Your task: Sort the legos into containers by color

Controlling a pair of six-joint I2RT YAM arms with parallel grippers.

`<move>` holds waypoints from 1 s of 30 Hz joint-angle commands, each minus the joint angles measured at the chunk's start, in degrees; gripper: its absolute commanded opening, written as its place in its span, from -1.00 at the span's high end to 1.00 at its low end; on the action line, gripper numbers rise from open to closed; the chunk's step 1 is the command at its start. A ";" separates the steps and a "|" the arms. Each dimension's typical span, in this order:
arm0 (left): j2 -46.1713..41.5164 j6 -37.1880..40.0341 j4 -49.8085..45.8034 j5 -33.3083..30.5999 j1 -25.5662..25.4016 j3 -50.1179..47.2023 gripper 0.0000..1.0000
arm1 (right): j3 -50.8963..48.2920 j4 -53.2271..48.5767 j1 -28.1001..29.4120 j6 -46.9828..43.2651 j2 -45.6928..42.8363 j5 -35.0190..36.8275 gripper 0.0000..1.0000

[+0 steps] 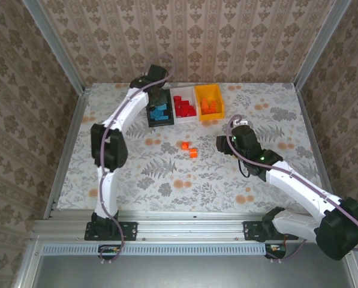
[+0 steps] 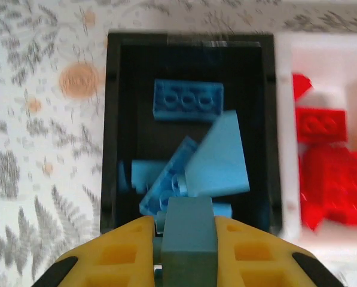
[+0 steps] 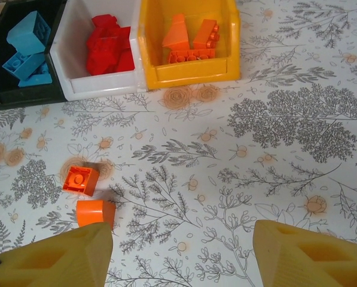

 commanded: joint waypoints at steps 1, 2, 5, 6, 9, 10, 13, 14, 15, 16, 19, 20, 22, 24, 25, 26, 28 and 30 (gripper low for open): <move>6.44 6.46 -10.59 -6.90 0.83 12.20 0.88 | -0.81 0.61 -0.41 0.91 -0.64 -1.43 -0.29; 8.50 6.74 -12.15 -8.44 1.09 15.47 0.88 | -0.79 0.62 -0.42 0.91 -0.63 -1.43 -0.29; 11.21 7.38 -12.27 -8.06 2.23 19.02 0.83 | -0.88 0.74 -0.48 0.95 -0.60 -1.87 -0.29; 11.46 7.59 -11.48 -6.96 2.55 18.99 0.75 | -0.89 0.85 -0.54 0.96 -0.43 -2.00 -0.29; 12.40 7.47 -11.44 -5.00 3.28 19.45 0.55 | -0.65 0.95 -0.52 0.92 0.54 -2.70 -0.29; 12.32 7.36 -11.55 -4.38 3.33 19.19 0.36 | -0.58 0.96 -0.52 0.97 0.84 -2.90 -0.30; 11.41 8.06 -11.16 -2.29 3.38 18.90 -0.06 | -0.11 1.40 -0.49 1.37 2.07 -4.25 -0.33; 10.66 8.38 -10.87 -0.97 3.36 18.58 -0.21 | 0.15 1.59 -0.40 1.55 2.73 -4.70 -0.33; 9.63 8.73 -10.23 0.11 3.24 18.04 -0.35 | 0.33 1.81 -0.30 1.93 3.43 -5.09 -0.33; 8.75 8.95 -9.69 1.03 3.16 17.47 -0.41 | 0.45 2.09 0.01 2.22 4.12 -5.33 -0.33; 4.25 9.66 -9.07 2.57 2.73 14.83 -0.51 | 1.37 2.70 1.61 2.70 6.74 -5.21 -0.33; 1.90 9.70 -8.57 2.94 2.51 12.73 -0.53 | 1.74 2.90 2.48 2.79 8.04 -5.12 -0.33; -4.09 9.47 -6.35 4.16 2.13 6.11 -0.55 | 3.02 2.72 4.23 2.70 11.76 -5.42 -0.34; -12.57 8.13 -2.28 5.94 2.27 -4.44 -0.61 | 5.10 2.22 6.11 2.25 17.14 -6.08 -0.37; -16.47 7.57 0.27 7.28 2.35 -10.30 -0.66 | 5.89 1.96 7.05 1.96 19.08 -6.13 -0.38; -22.35 6.64 4.20 8.57 2.49 -17.52 -0.76 | 6.88 1.95 7.87 1.77 21.47 -6.26 -0.40; -32.22 4.66 11.26 11.74 3.10 -32.59 -0.92 | 8.35 2.15 9.06 1.33 25.74 -6.83 -0.44; -41.58 2.05 16.72 15.18 4.12 -45.80 -1.00 | 10.81 1.54 9.84 0.70 29.96 -8.14 -0.47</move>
